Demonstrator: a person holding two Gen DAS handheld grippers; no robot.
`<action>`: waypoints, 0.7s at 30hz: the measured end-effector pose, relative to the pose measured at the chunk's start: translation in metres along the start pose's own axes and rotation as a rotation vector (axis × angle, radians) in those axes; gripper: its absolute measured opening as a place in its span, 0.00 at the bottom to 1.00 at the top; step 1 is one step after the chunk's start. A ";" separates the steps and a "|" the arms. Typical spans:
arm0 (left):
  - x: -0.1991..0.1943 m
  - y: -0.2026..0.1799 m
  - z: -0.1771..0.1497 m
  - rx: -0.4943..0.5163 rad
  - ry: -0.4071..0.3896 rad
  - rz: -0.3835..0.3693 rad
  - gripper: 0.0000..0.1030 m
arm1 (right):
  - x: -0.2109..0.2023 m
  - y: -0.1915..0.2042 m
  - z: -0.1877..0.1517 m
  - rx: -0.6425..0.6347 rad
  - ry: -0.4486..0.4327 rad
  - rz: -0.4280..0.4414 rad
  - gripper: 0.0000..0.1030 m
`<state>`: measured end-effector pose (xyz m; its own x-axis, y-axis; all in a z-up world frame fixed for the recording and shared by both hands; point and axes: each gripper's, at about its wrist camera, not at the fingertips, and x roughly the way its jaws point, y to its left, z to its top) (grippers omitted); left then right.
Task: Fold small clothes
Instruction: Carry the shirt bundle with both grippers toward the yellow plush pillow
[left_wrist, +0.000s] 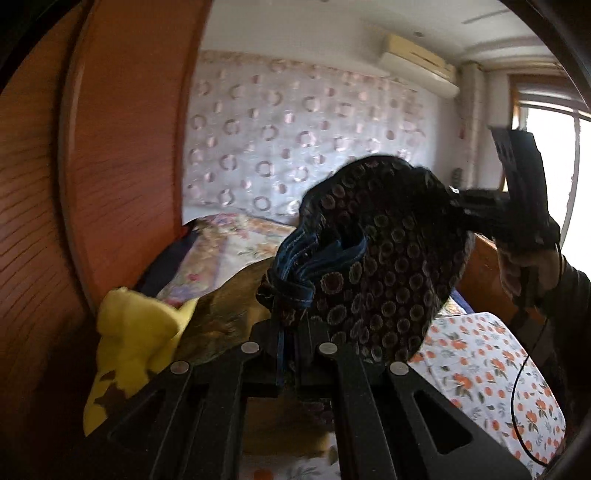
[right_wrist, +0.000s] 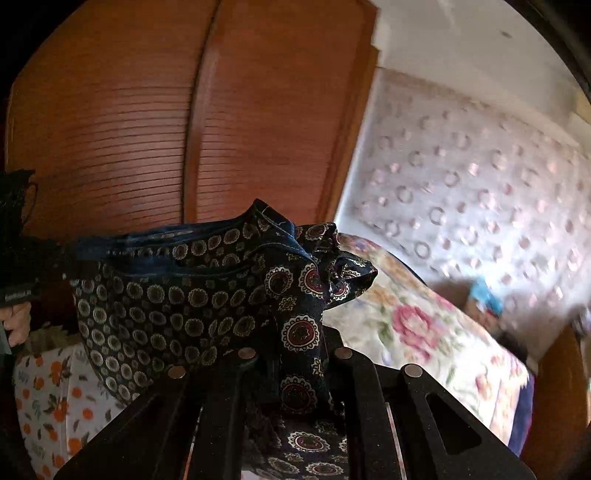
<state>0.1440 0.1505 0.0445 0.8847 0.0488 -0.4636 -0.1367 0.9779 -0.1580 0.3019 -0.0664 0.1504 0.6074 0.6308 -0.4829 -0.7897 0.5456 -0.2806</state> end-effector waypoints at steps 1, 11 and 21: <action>0.001 0.005 -0.005 -0.009 0.007 0.008 0.04 | 0.012 0.001 0.006 -0.018 0.006 0.016 0.10; 0.013 0.052 -0.046 -0.102 0.092 0.102 0.04 | 0.092 0.011 0.035 -0.103 0.017 0.109 0.11; 0.036 0.074 -0.066 -0.129 0.162 0.143 0.04 | 0.102 0.007 0.025 0.002 0.019 0.036 0.56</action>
<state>0.1365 0.2115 -0.0420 0.7704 0.1416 -0.6216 -0.3206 0.9288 -0.1857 0.3606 0.0156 0.1200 0.5768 0.6392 -0.5086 -0.8108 0.5239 -0.2611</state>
